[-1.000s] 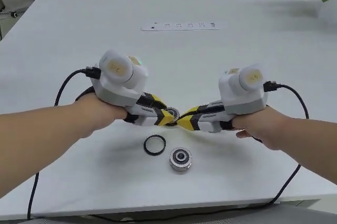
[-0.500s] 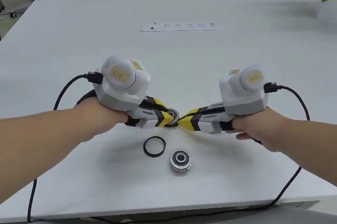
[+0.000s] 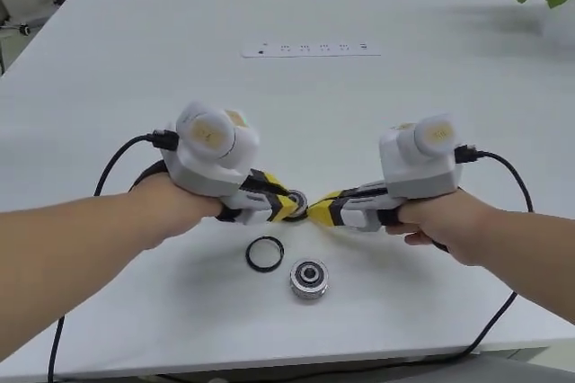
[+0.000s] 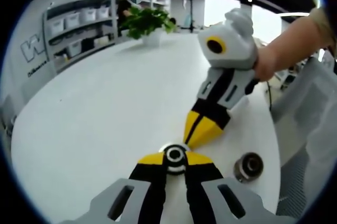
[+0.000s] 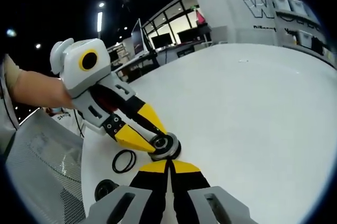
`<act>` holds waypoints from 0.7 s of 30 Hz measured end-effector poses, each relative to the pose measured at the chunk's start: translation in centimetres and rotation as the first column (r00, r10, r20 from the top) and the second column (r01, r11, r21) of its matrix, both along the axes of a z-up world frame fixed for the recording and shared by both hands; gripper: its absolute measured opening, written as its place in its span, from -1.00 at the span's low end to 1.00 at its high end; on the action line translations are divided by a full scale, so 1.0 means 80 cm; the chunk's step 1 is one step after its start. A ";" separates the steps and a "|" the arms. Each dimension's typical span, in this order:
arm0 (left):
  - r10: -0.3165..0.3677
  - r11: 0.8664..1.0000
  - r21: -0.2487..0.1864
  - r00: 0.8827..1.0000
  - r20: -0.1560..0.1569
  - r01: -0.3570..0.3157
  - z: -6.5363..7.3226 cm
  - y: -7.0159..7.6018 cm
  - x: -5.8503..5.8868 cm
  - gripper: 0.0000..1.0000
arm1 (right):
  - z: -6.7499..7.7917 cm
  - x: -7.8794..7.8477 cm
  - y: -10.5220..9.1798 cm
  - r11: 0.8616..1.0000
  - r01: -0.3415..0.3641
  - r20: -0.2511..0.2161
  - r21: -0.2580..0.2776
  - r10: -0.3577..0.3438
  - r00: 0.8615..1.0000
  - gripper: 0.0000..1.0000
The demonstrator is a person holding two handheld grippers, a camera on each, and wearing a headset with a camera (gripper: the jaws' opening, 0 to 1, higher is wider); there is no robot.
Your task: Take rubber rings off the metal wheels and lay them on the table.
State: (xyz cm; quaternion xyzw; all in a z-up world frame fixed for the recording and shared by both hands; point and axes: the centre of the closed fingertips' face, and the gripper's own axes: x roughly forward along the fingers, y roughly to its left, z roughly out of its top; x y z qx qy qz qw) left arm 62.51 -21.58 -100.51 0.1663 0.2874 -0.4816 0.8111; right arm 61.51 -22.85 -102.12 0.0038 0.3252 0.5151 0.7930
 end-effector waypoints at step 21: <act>0.019 1.000 0.018 1.000 0.001 -0.019 0.003 -0.006 -0.011 -0.75 | 0.018 -0.005 -0.002 0.991 0.092 -0.081 0.101 -0.084 0.993 -1.00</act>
